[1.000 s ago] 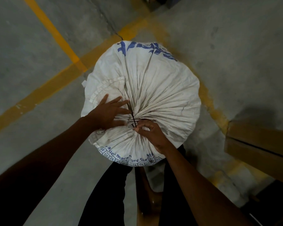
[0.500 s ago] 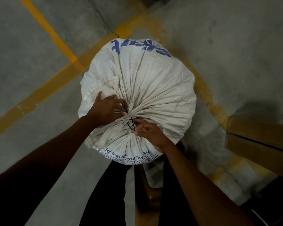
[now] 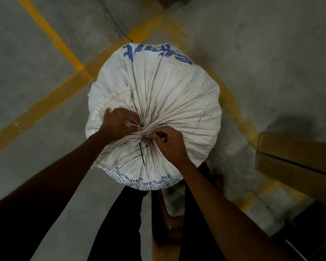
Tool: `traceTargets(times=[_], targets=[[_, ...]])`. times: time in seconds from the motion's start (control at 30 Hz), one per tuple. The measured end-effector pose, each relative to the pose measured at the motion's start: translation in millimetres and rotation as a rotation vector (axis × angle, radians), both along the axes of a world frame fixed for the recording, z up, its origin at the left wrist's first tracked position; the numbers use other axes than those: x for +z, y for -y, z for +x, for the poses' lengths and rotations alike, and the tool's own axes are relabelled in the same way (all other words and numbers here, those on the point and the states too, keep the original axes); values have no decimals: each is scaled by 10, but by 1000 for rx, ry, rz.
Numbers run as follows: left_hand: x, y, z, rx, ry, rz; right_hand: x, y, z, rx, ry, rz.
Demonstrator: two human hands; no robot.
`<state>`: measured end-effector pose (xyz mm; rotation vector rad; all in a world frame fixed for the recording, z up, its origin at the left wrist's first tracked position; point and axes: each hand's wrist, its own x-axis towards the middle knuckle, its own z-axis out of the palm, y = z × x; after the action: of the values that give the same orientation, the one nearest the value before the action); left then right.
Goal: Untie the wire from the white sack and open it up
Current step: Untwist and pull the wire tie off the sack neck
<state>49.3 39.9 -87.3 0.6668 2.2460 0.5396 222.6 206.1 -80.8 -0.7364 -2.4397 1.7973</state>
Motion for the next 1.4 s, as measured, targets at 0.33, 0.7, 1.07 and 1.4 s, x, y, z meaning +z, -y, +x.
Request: traceTargets(times=[0.33,0.7,1.07,1.4], targets=[[-40,142,43,66,1,151,-89,159,-426,198,51,242],[-67,177,6,-24,15,147,-84,118,-607,290,182,300],[-30,37,-1,0,-75,94,-34,-22,-585,134,92,177],[158,-236,13,-45,-123,-117,318,-662,-525,-338,80,-237]])
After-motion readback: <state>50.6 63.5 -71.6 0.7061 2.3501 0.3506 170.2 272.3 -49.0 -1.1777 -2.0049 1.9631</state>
